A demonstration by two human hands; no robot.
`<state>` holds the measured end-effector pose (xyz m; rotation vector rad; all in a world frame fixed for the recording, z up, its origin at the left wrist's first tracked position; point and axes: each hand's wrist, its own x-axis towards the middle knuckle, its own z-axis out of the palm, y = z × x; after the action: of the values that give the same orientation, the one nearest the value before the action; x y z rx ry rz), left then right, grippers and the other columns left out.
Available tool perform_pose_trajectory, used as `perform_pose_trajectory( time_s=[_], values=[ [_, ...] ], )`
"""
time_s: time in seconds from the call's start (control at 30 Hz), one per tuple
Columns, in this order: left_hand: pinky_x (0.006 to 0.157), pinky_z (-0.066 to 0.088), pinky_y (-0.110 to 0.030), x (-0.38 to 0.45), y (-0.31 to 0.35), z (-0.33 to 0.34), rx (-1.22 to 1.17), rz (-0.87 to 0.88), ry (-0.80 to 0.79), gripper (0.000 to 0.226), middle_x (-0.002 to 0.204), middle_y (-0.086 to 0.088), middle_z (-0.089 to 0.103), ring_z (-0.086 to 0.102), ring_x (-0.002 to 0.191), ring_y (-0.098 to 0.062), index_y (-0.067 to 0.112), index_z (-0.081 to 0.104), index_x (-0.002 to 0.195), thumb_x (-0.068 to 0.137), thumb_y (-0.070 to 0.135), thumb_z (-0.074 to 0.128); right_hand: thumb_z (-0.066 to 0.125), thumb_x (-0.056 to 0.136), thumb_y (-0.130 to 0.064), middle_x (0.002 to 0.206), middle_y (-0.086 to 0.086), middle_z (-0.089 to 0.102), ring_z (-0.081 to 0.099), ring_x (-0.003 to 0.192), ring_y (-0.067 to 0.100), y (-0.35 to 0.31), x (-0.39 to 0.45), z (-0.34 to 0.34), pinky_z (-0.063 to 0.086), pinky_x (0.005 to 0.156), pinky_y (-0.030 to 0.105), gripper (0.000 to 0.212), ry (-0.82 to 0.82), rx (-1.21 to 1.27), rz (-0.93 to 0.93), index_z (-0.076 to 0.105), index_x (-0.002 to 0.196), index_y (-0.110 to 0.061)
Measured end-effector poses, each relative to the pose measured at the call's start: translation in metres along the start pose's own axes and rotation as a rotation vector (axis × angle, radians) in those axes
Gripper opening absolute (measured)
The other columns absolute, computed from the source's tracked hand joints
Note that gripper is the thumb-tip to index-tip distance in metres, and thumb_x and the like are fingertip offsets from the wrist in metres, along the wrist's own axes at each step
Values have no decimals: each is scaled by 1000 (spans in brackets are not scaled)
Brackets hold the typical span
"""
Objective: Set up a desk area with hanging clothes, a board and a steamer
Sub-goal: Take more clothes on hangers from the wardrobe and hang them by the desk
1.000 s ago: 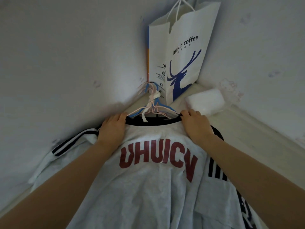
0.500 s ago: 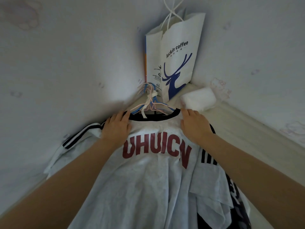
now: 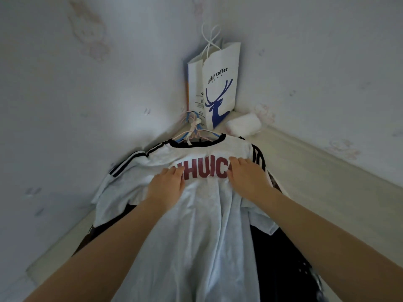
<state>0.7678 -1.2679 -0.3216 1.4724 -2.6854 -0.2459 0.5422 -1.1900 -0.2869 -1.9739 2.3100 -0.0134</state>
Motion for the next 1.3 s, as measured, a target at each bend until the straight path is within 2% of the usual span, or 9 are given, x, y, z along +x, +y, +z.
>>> perform_pose_trajectory(
  time_s=[0.2,0.37,0.47,0.53,0.63,0.77,0.9,1.17,1.3],
  values=[
    [75,50,-34,-73,27,-17,24,157,85,34,108,-1,66,58,97,-20,17,51,126,95,30,42,33,101,-36,119,8,57,55,104,25,-34,-97,-10,44,83,37,41,34,-14,56,40,132,-11],
    [67,46,-32,-133,50,-31,-27,271,106,33,93,1,68,59,88,-20,18,52,124,96,32,39,33,101,-36,126,10,54,53,112,27,-56,-181,-15,46,87,38,44,-5,-32,178,39,135,-9],
    [69,49,-32,-164,61,-37,-40,324,97,31,90,3,68,59,84,-18,21,52,120,96,34,39,32,101,-37,116,7,57,54,101,25,-67,-227,-16,40,72,33,38,-2,-40,228,42,126,-10],
    [68,48,-31,-184,71,-42,-67,362,104,29,86,3,68,58,82,-17,21,55,117,96,34,41,34,101,-37,108,4,57,53,96,24,-72,-256,-18,39,70,33,33,19,-28,261,45,119,-12],
    [65,44,-28,-209,85,-47,-105,433,123,28,81,4,67,56,77,-17,20,59,115,95,33,45,35,100,-38,108,3,59,54,98,24,-77,-296,-20,46,78,36,34,47,29,327,46,122,-14],
    [68,51,-32,-234,109,-53,-145,517,117,27,80,5,69,59,78,-14,20,62,113,93,34,50,35,100,-38,111,2,60,54,104,24,-77,-342,-20,45,86,37,34,88,71,429,47,123,-16],
    [64,49,-31,-253,138,-55,-129,610,118,26,74,8,67,58,77,-14,21,64,110,91,35,52,34,99,-41,117,3,60,54,111,24,-72,-390,-17,45,91,38,36,112,84,521,48,122,-16],
    [61,49,-31,-312,220,-48,-152,780,60,22,72,10,66,56,80,-16,22,65,104,90,35,54,35,99,-38,112,1,61,54,107,24,-59,-510,-6,45,89,37,34,140,124,707,50,120,-16],
    [54,44,-28,-367,267,-41,-155,891,46,16,67,9,64,56,74,-17,21,67,93,87,33,58,38,99,-37,114,2,61,54,108,24,-55,-591,-3,45,90,37,33,164,171,807,49,122,-16]
  ],
)
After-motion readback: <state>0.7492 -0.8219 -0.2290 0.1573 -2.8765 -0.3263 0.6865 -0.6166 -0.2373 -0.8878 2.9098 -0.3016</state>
